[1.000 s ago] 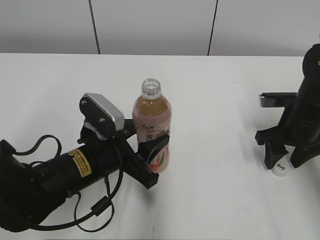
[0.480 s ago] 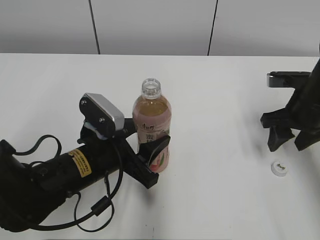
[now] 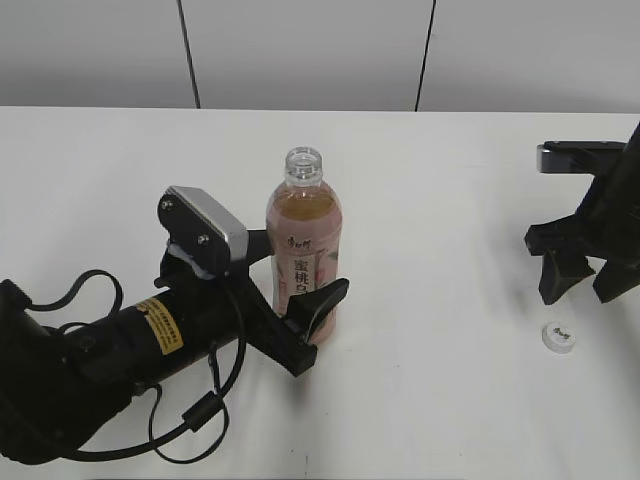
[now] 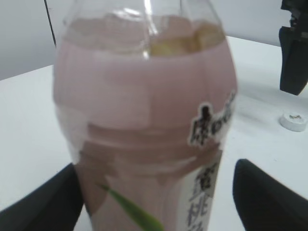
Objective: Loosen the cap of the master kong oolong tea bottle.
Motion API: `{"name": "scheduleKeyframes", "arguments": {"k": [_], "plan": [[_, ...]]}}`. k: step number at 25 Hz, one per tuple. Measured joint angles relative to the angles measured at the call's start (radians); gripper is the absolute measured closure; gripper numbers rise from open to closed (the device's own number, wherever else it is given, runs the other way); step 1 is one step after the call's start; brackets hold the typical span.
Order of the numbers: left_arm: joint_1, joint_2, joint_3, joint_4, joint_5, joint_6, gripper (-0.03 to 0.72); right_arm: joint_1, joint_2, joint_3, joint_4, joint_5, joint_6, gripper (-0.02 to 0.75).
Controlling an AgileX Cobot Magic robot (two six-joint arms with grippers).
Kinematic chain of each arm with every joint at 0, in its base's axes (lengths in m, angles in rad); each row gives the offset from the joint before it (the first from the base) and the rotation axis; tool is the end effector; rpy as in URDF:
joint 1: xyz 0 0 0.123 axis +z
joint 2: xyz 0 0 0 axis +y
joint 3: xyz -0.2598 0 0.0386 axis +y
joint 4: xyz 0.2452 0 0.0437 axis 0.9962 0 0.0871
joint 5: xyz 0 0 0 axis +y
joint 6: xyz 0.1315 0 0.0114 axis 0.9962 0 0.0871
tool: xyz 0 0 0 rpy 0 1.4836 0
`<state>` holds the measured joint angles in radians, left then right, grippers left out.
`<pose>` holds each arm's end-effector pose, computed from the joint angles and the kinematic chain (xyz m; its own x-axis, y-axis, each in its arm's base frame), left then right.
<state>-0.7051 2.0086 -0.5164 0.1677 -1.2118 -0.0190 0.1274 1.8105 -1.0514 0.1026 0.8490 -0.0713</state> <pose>0.2423 -0.2333 0.0752 -0.1190 0.1537 -0.9809 0.7623 0.6472 0.0089 0.3101 0.0500 0.0977 -0.9901 -0.1302 -0.0527 -0.1340 0.9880 0.0766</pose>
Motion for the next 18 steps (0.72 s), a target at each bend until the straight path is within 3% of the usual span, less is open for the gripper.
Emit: {"name": "scheduleKeyframes", "arguments": {"k": [9,18], "plan": [[0.0,0.0,0.004,-0.013,0.0,0.0,0.114,0.0,-0.031,0.0,0.003,0.006,0.0,0.258],[0.0,-0.051,0.109,-0.06,0.002,-0.002,0.114,0.0,-0.049,0.0,0.003,0.007,0.0,0.258]]}}
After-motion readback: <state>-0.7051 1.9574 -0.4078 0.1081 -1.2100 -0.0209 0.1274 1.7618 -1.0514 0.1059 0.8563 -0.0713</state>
